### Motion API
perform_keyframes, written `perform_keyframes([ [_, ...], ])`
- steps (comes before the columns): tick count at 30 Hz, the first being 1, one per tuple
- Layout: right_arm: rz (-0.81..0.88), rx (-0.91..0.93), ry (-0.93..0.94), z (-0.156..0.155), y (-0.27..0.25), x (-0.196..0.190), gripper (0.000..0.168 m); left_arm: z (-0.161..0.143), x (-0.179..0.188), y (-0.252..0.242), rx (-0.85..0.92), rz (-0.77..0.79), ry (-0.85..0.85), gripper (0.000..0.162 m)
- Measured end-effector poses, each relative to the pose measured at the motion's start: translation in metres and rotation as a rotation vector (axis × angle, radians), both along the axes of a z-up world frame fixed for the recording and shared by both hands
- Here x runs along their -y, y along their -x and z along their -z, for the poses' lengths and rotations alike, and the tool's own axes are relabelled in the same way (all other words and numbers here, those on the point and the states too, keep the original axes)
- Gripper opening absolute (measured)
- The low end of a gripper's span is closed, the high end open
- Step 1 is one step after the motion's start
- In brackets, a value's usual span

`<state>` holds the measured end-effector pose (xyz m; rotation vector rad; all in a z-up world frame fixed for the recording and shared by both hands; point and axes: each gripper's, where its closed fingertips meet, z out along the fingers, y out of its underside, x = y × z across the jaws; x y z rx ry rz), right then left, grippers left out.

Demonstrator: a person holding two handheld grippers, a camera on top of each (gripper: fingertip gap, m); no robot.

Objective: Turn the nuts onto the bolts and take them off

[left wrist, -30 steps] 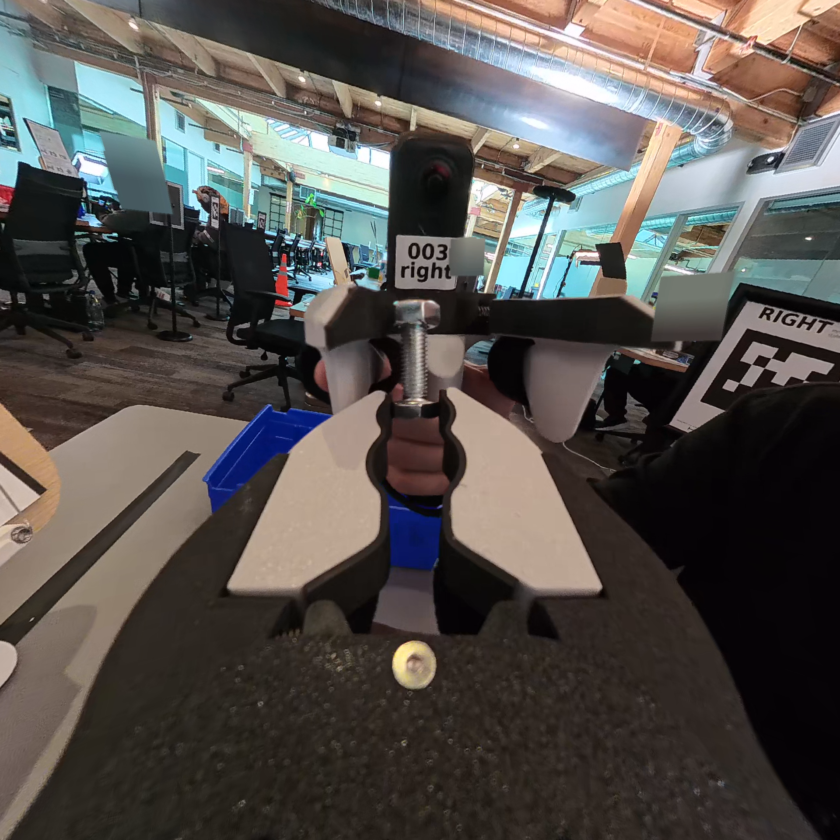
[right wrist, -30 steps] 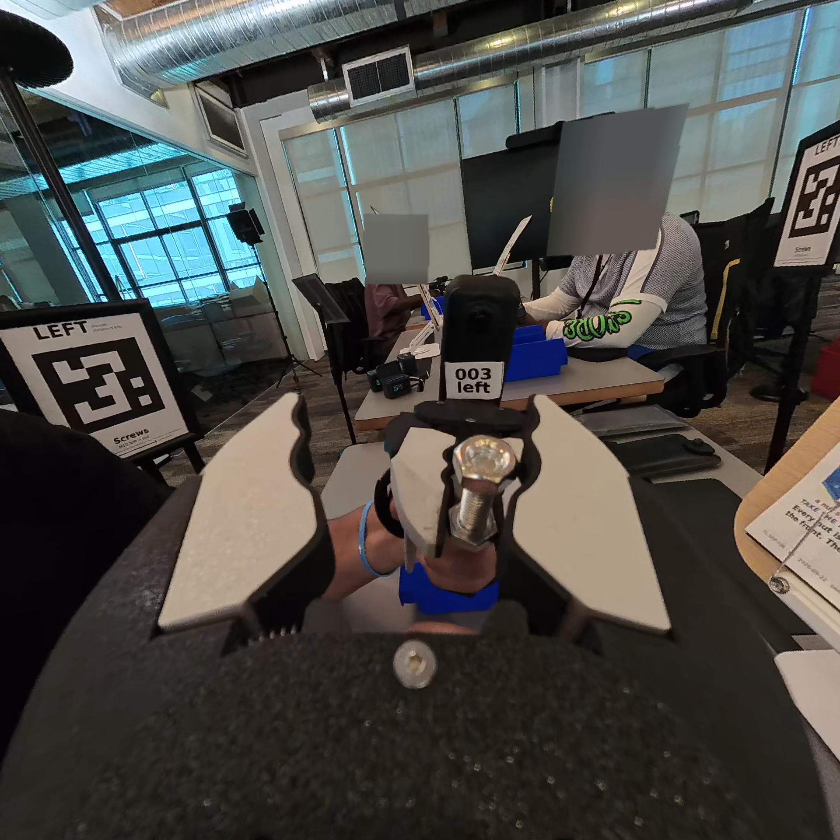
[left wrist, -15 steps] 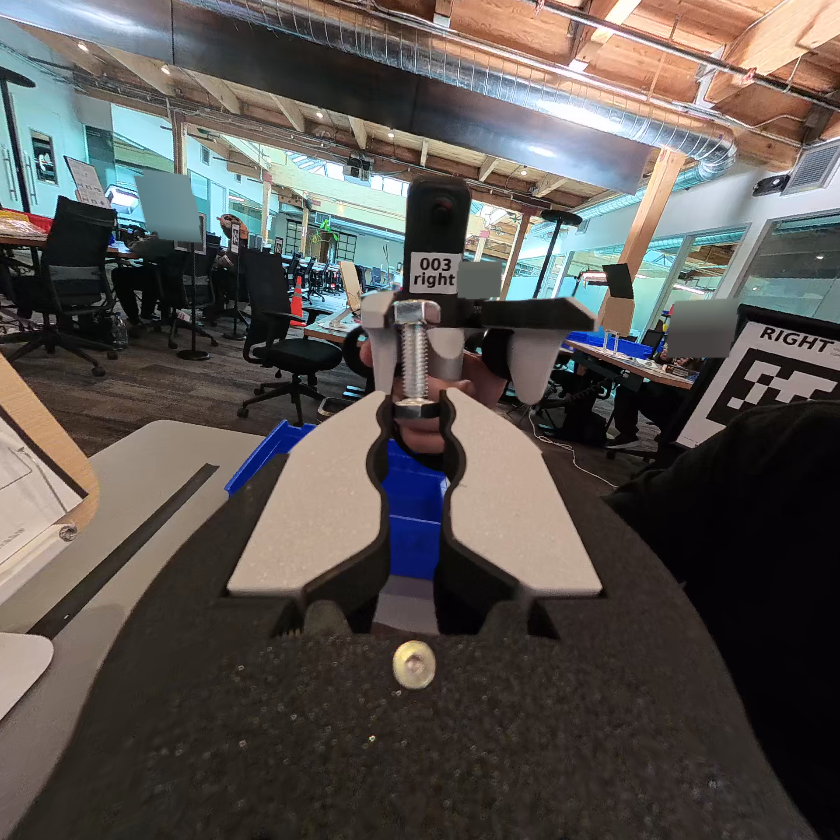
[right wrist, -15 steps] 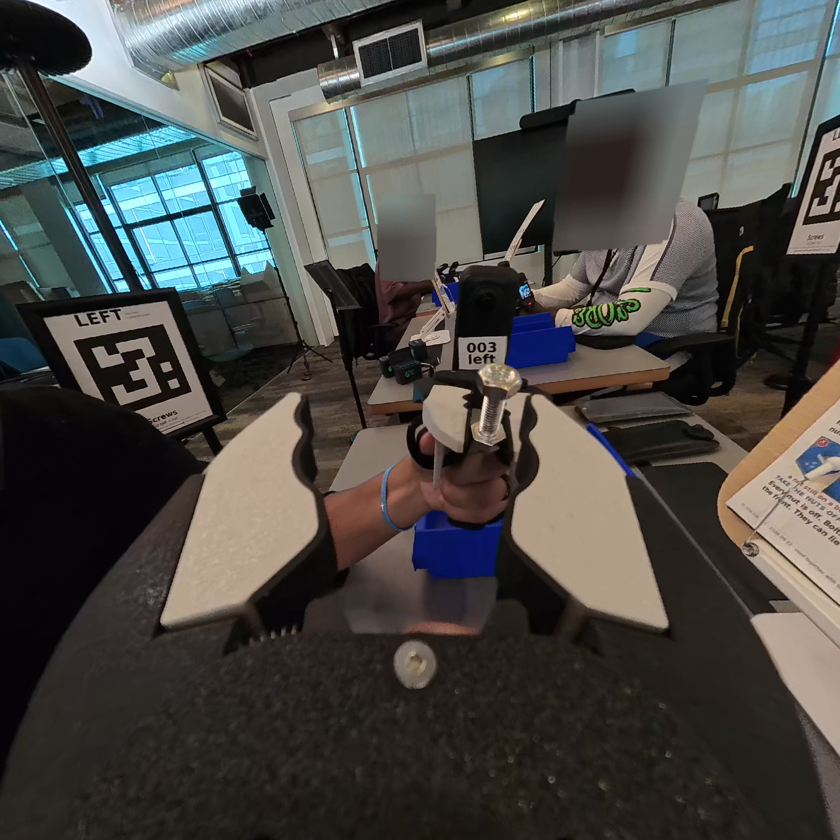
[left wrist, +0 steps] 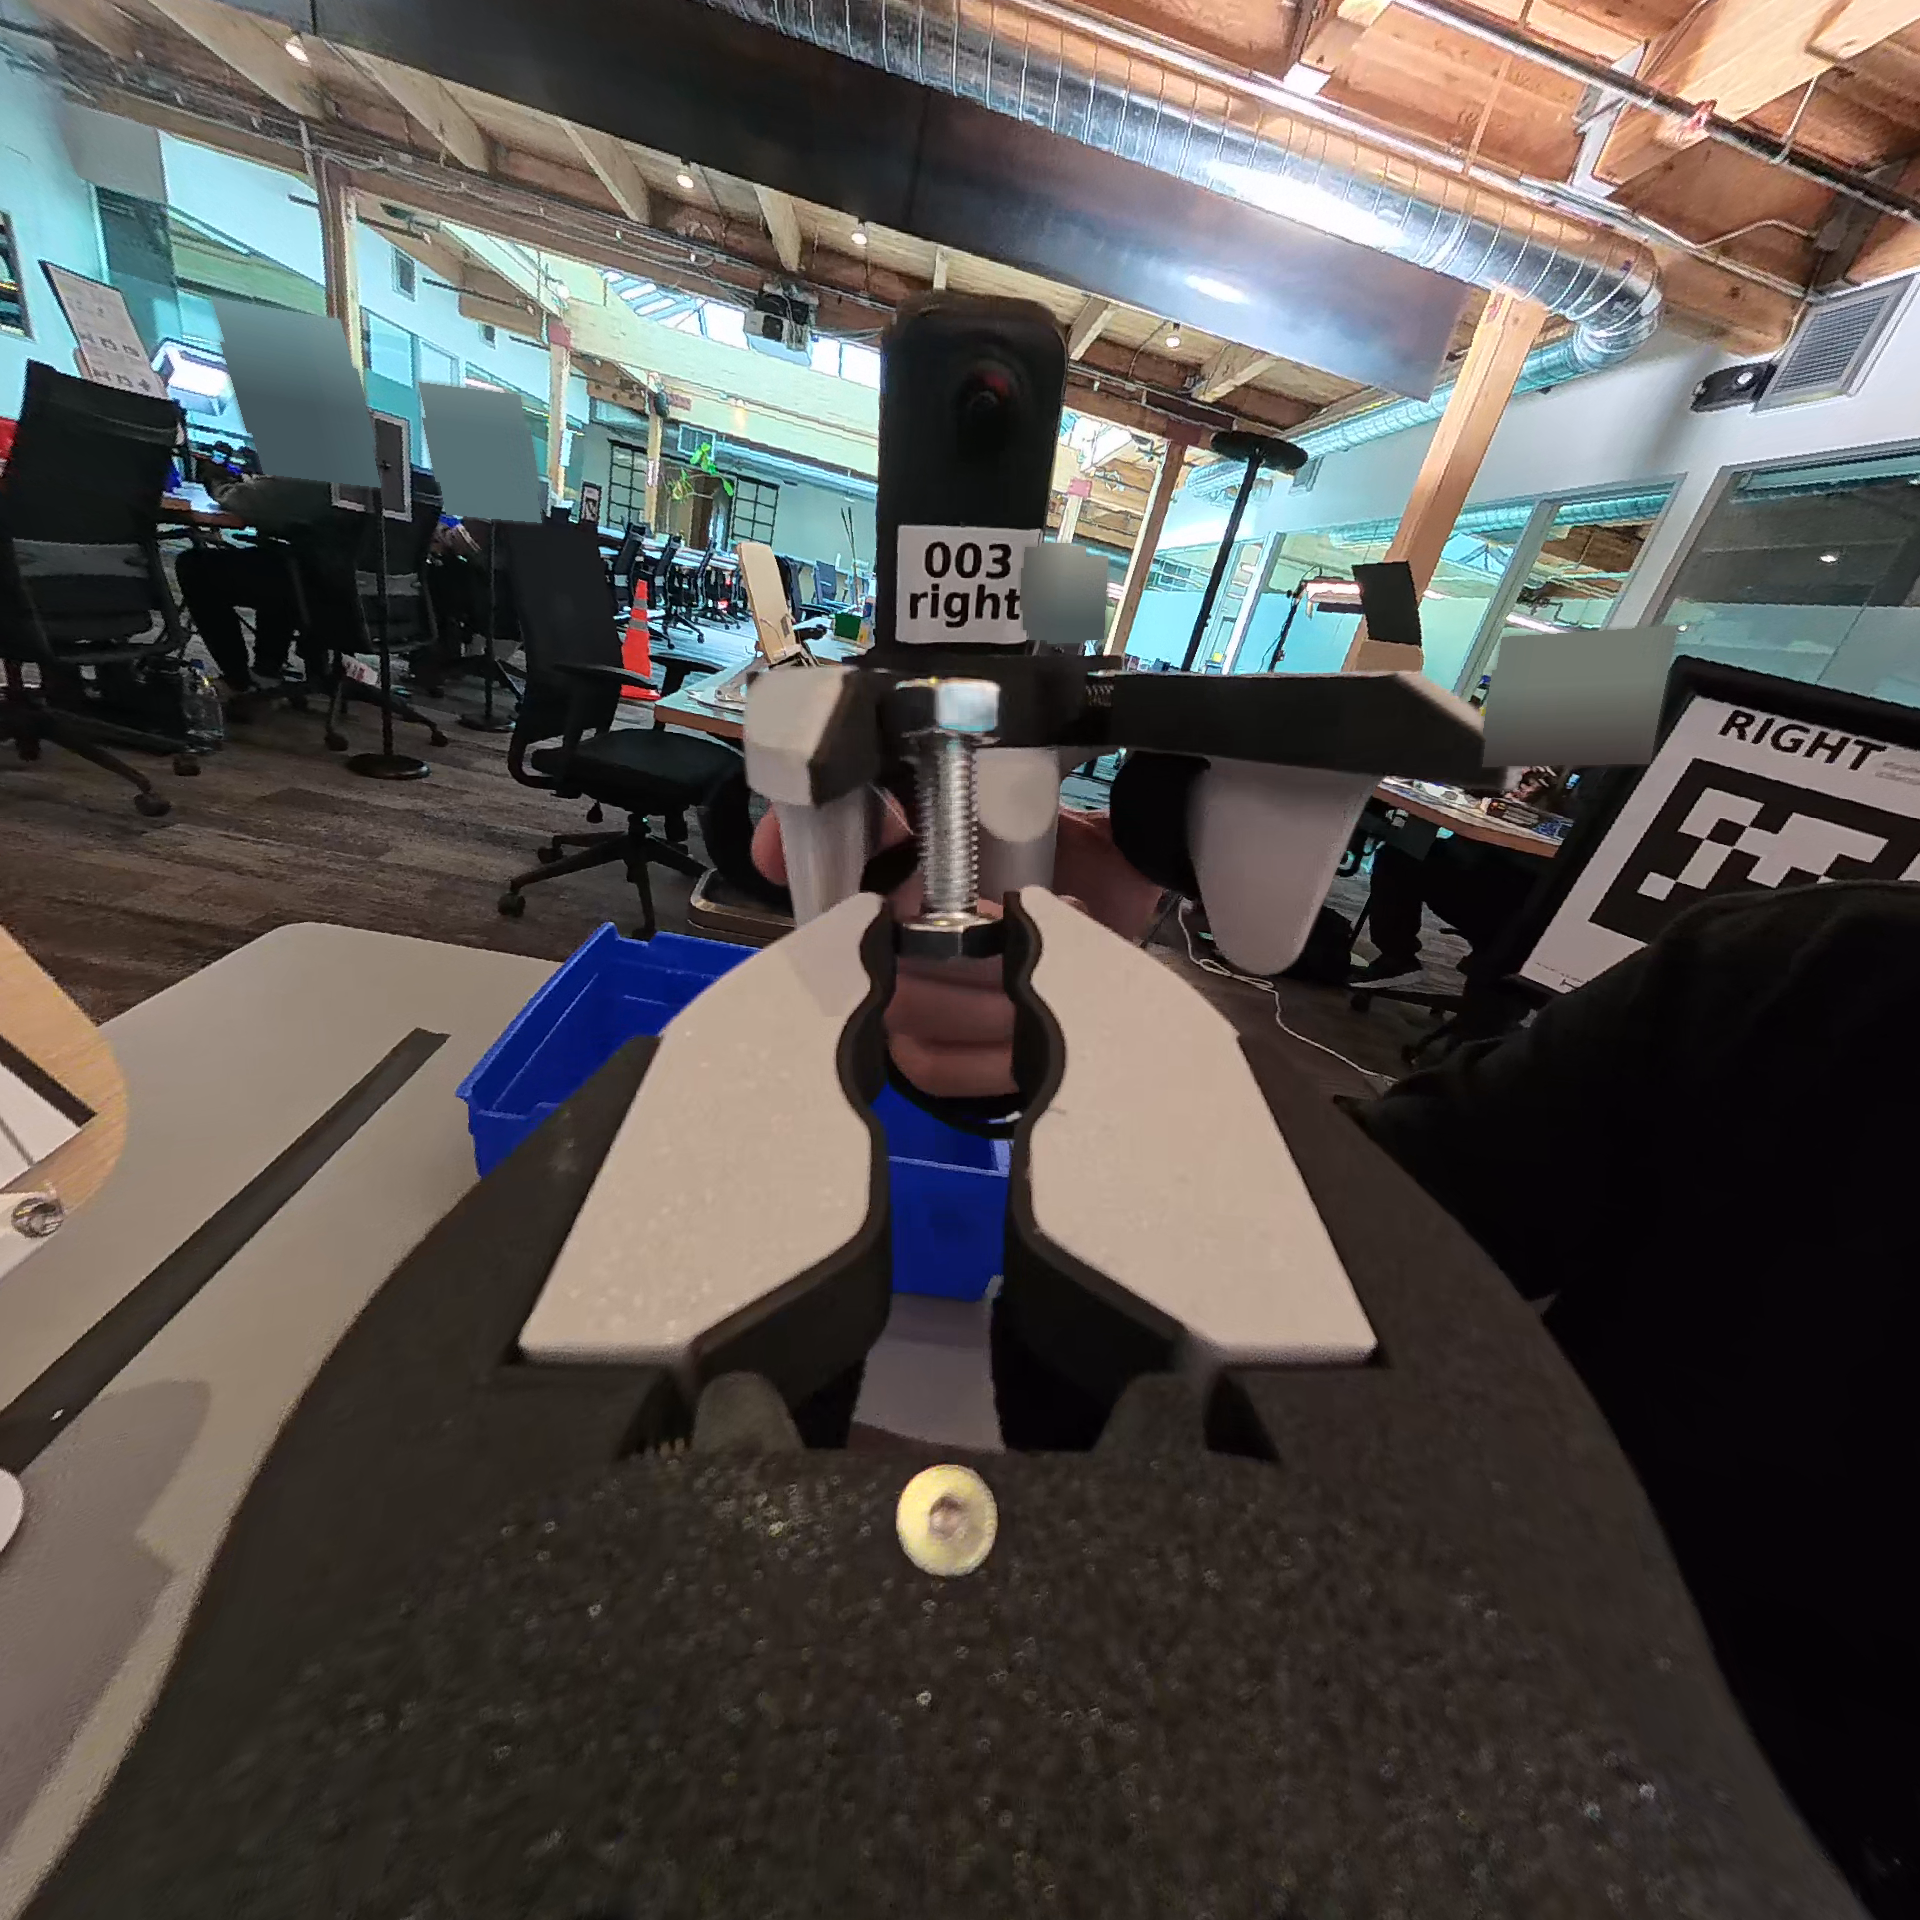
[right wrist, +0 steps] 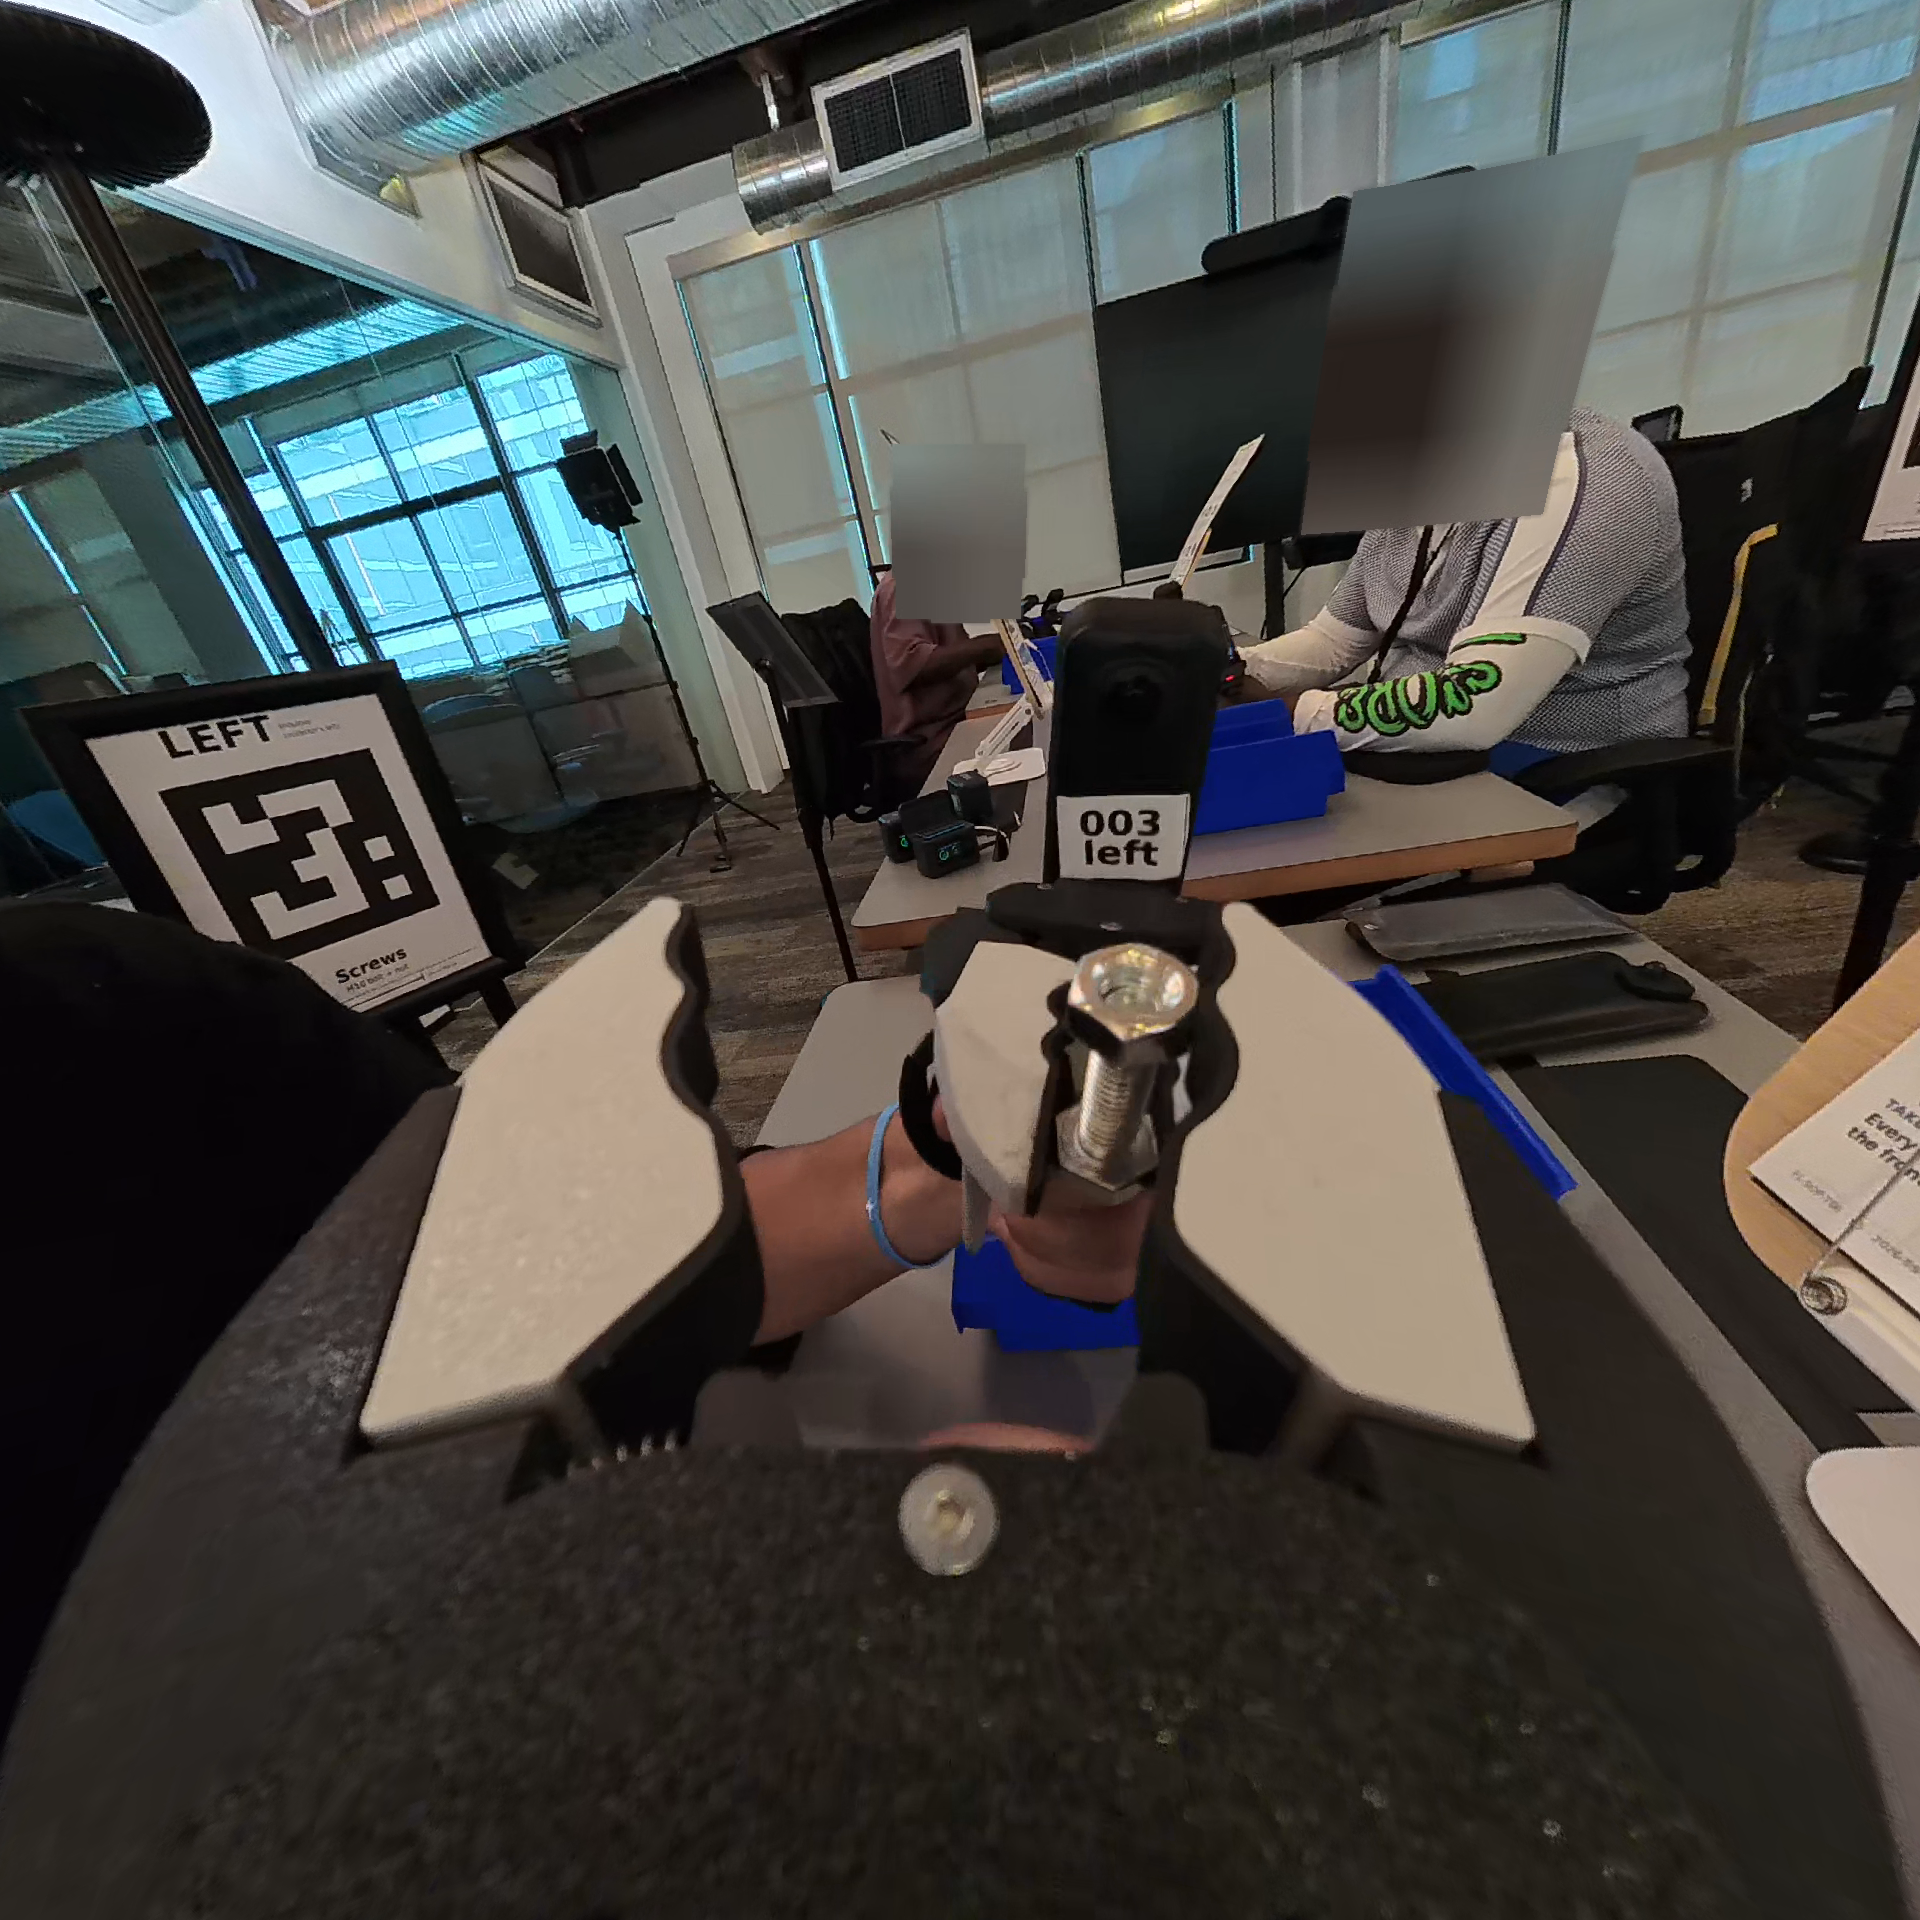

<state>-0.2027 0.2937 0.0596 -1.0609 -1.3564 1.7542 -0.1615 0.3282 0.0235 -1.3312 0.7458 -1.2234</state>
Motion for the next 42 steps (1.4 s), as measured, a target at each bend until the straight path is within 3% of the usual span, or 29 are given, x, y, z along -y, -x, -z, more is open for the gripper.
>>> perform_keyframes([
  [8,0.05,0.005,-0.003,0.002,-0.003,-0.014,0.09,-0.001,0.002,0.0,-0.005,0.0,-0.009,0.018],
  [14,0.023,-0.019,0.013,-0.008,-0.024,-0.018,0.078,-0.007,0.0,0.013,0.015,-0.028,-0.017,0.018],
  [25,0.003,-0.008,0.015,-0.006,-0.018,-0.01,0.086,-0.003,-0.002,0.013,0.008,-0.027,-0.007,0.018],
  [30,0.029,-0.005,0.01,-0.004,-0.014,-0.015,0.082,-0.003,-0.001,0.011,0.008,-0.016,-0.008,0.018],
  [35,0.083,0.003,0.036,-0.003,-0.019,-0.035,0.057,-0.006,0.002,0.013,0.01,-0.02,-0.021,0.018],
  [39,0.068,0.028,0.058,0.002,-0.017,-0.036,0.047,-0.004,0.002,0.011,0.003,-0.014,-0.017,0.018],
  [42,0.061,0.042,0.046,0.005,-0.015,-0.035,0.03,-0.003,0.002,0.009,-0.004,-0.011,-0.016,0.018],
])
